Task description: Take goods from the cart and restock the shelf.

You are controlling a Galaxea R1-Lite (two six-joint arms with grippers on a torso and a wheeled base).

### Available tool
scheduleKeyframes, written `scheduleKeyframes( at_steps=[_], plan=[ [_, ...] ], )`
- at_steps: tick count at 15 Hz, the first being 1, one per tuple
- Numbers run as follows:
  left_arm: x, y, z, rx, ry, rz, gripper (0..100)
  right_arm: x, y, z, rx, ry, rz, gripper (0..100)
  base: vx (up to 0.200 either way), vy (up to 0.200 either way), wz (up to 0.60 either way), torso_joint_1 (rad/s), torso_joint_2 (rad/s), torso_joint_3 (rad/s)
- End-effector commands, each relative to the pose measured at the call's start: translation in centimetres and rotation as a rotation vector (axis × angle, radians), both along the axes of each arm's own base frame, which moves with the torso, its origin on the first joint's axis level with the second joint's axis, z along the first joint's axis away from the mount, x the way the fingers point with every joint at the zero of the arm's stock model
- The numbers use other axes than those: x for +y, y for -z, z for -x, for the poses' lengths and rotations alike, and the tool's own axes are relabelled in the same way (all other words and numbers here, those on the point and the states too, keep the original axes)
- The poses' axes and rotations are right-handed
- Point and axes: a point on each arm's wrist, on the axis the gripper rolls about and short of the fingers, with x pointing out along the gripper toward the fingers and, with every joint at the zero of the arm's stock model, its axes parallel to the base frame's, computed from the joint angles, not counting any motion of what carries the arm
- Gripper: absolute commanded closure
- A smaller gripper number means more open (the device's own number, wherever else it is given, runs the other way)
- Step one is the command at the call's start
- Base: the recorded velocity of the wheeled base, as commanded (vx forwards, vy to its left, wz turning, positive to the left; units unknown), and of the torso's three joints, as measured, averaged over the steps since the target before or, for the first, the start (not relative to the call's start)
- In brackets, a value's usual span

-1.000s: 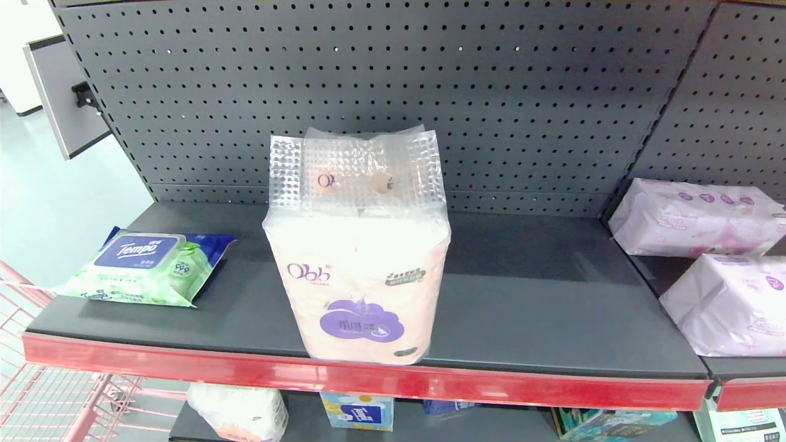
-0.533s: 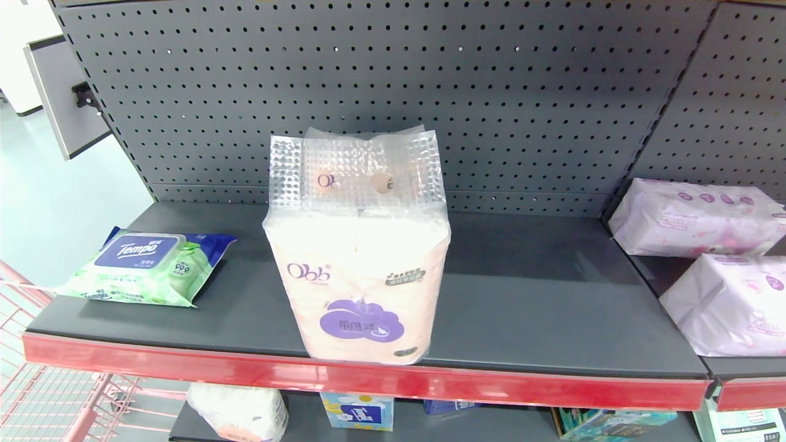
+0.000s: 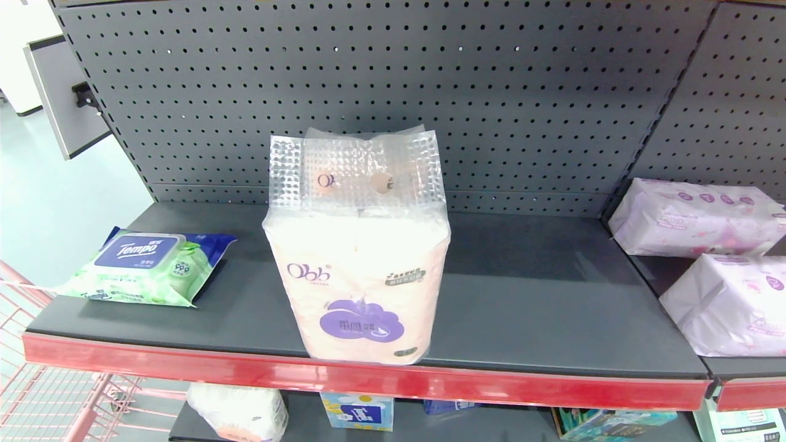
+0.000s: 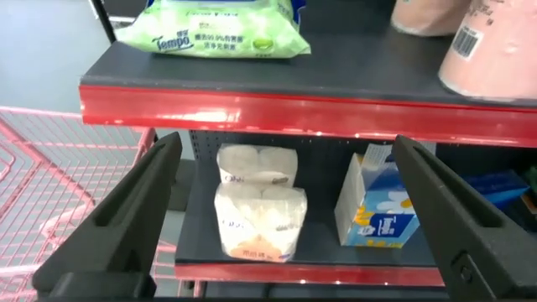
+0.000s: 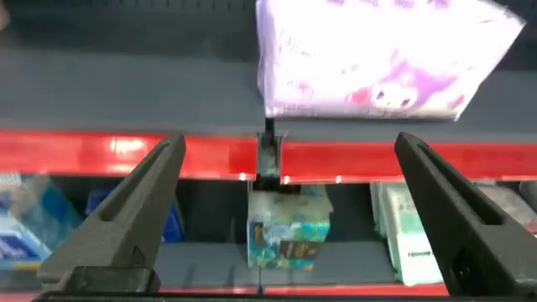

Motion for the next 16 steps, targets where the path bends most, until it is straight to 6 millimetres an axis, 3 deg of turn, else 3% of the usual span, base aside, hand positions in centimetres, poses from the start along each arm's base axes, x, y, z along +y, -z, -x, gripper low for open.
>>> scheduleKeyframes(
  at_steps=[1,4,16],
  plan=[
    [0.00,0.46,-0.11,0.013,0.001,0.000,0,0.03,0.28,-0.11,0.009,-0.014,-0.004,0,0.000,0.000,0.00,0.000,0.00,0.000],
    [0.01,0.46,-0.11,0.013,-0.002,0.001,0,0.05,0.87,-0.18,0.043,-0.023,-0.134,0,0.000,0.000,0.00,0.000,0.00,0.000],
    [0.01,0.46,-0.11,0.013,-0.002,0.000,0,0.13,0.97,-0.19,0.058,-0.057,-0.072,0,0.000,0.000,0.00,0.000,0.00,0.000]
  ],
)
